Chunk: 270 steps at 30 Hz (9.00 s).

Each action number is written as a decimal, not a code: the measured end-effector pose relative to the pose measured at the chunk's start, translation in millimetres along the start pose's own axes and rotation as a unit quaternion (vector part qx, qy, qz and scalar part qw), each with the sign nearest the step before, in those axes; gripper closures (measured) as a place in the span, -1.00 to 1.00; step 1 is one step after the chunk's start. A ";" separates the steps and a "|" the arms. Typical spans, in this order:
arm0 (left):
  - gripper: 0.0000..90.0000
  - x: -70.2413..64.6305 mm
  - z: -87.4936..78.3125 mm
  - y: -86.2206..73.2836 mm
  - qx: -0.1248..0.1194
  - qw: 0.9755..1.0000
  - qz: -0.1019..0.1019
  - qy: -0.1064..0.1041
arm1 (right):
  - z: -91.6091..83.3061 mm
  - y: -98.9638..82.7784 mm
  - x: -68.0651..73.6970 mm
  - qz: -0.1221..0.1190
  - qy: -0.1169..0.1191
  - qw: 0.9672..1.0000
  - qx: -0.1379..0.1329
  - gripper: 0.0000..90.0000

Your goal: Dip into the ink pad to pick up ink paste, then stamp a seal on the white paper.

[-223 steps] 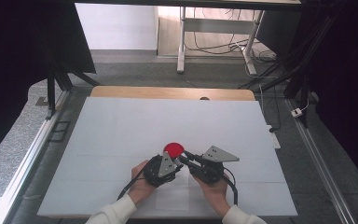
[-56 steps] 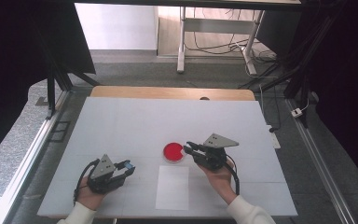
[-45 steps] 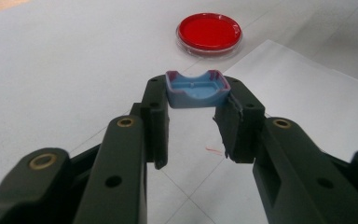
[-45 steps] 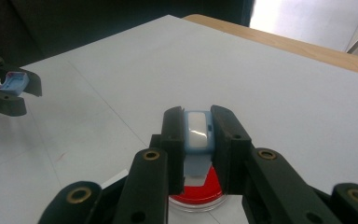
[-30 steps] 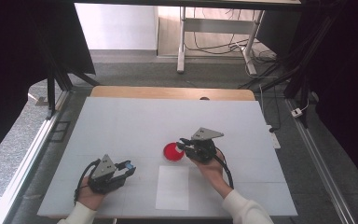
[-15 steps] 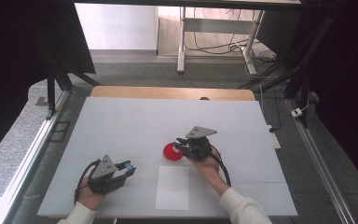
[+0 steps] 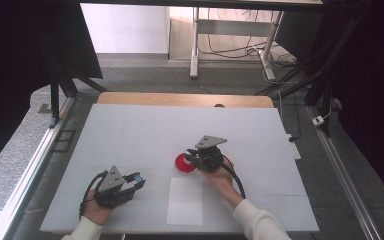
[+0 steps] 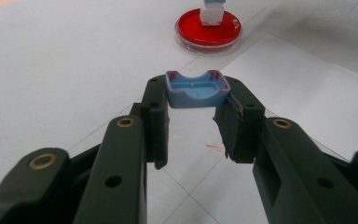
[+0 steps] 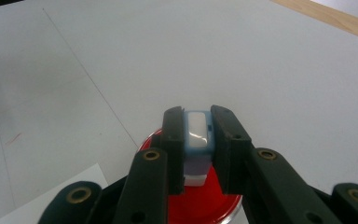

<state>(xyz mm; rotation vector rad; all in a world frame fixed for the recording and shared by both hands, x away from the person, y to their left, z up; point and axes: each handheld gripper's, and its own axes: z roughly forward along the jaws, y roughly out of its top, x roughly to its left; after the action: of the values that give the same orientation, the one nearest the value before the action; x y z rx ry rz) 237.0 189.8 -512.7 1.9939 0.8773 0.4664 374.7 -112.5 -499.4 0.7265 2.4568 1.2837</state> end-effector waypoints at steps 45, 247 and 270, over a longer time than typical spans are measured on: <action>0.44 -0.9 0.5 -0.1 0.002 1.000 0.004 -0.001 | 3.1 0.9 -0.7 0.003 0.004 1.000 0.012 0.66; 0.44 -2.2 0.6 -0.2 0.002 1.000 0.008 0.009 | -69.2 -1.4 16.7 0.013 0.039 0.998 -0.039 0.66; 0.44 -1.7 1.2 0.0 0.002 1.000 0.008 0.009 | -73.6 -5.0 31.9 0.016 0.060 0.997 -0.035 0.66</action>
<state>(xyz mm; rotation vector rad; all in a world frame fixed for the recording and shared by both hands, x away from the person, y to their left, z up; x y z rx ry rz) 236.6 187.8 -513.3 2.0054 0.8746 0.4921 312.9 -147.8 -462.1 0.6914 2.4880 1.4564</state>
